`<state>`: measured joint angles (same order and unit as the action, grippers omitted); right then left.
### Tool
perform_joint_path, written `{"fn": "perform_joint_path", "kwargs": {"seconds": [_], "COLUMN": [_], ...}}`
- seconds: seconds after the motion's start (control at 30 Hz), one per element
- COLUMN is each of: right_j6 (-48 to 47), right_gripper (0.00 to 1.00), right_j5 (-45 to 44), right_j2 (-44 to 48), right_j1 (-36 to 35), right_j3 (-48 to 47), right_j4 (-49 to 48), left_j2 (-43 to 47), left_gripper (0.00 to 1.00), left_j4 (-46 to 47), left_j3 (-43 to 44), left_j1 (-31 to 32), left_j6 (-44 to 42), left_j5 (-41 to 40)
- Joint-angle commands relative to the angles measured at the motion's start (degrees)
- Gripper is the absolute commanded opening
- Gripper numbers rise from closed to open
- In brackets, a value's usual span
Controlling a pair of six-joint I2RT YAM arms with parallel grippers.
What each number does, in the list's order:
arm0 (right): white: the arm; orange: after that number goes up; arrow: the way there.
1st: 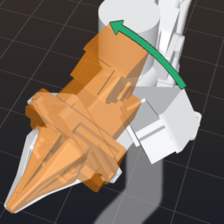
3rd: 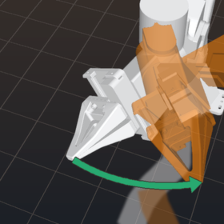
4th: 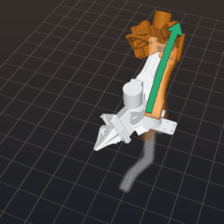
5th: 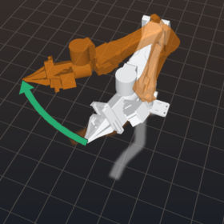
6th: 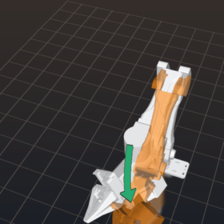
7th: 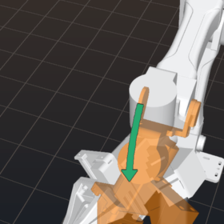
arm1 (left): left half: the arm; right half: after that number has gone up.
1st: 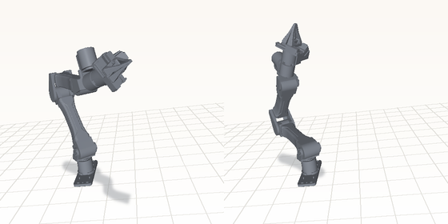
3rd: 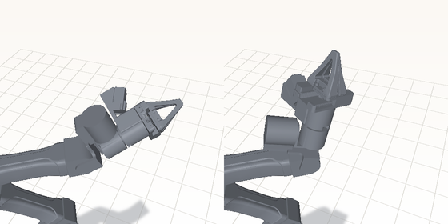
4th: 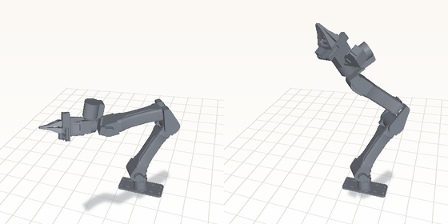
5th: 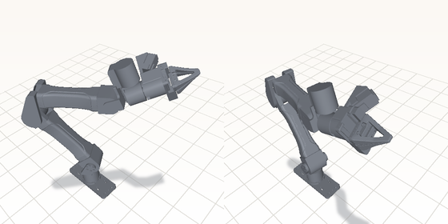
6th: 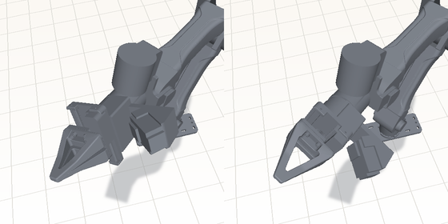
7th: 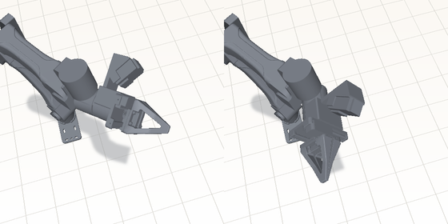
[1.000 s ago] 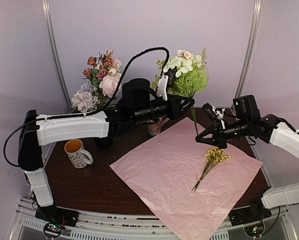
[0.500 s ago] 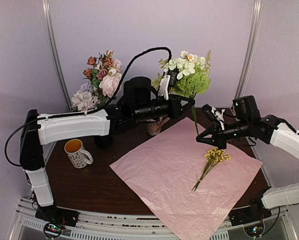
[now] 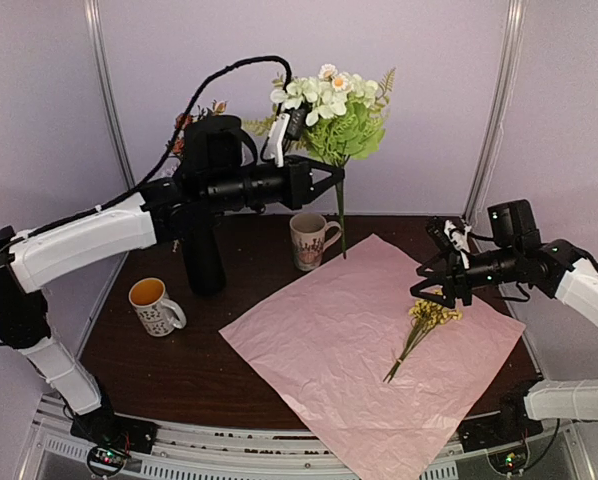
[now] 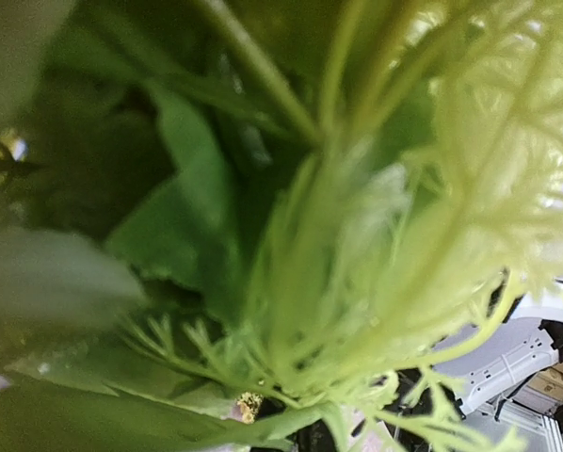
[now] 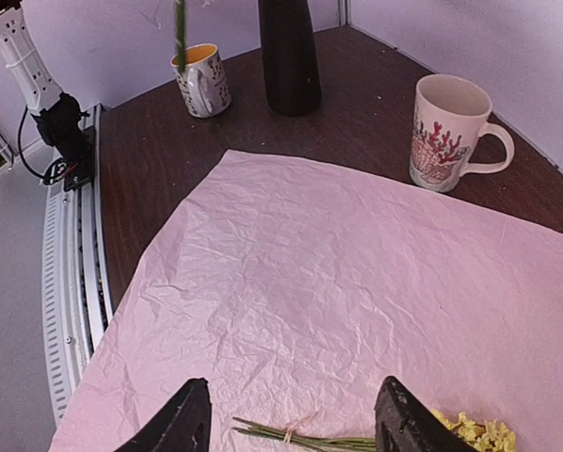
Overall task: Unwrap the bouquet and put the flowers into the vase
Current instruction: Pass from the right arm to the left, then place the fake flower in the vase.
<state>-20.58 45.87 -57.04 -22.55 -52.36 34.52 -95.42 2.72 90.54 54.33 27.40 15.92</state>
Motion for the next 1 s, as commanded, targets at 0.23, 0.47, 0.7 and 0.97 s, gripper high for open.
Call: {"fn": "perform_joint_path", "kwargs": {"seconds": [0.23, 0.47, 0.7, 0.97], "right_j6": [-0.8, -0.9, -1.3, -1.9], "right_gripper": [0.6, 0.6, 0.6, 0.6], "right_j5": [-3.7, -2.9, -2.9, -2.9], "right_j2": [2.9, 2.0, 2.2, 3.7], "right_j1": [6.7, 7.0, 7.0, 7.1], "right_j3": [8.4, 8.6, 8.6, 9.8], "right_j4": [-6.4, -6.8, -6.5, -6.4], "left_j2": [29.1, 41.9, 42.5, 45.4], "left_gripper": [0.0, 0.0, 0.0, 0.0], "left_j4": [-19.7, -17.6, -8.9, -6.1], "left_j3": [-3.7, -11.0, -19.5, -27.6], "left_j1": [-4.6, -15.7, -33.1, -33.3], "left_j6": [-17.7, -18.5, -8.0, -3.7], "left_j5": [-18.7, -28.0, -24.1, -17.1]}}
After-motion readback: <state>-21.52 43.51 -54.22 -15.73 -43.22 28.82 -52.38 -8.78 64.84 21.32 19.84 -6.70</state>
